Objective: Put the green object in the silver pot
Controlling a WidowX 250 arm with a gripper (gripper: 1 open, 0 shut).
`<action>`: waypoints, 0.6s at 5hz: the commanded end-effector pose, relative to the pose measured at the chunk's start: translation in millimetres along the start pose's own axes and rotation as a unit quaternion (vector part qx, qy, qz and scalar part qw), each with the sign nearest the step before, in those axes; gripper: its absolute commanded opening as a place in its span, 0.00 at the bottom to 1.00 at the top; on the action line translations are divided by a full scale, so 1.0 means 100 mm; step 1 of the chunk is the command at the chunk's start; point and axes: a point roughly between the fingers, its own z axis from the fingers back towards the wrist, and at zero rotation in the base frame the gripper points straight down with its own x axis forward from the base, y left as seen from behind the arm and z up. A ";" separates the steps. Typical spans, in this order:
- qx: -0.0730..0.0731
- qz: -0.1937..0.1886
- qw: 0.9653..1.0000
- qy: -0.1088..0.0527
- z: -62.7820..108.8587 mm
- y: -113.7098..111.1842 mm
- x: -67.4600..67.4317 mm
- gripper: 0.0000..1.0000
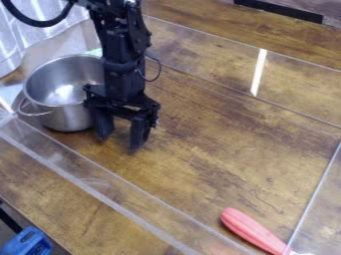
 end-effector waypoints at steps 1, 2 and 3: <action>-0.002 0.014 1.000 -0.017 0.07 0.09 0.03 0.00; -0.003 0.014 1.000 -0.019 0.07 0.09 0.03 0.00; -0.003 0.014 1.000 -0.021 0.07 0.09 0.04 0.00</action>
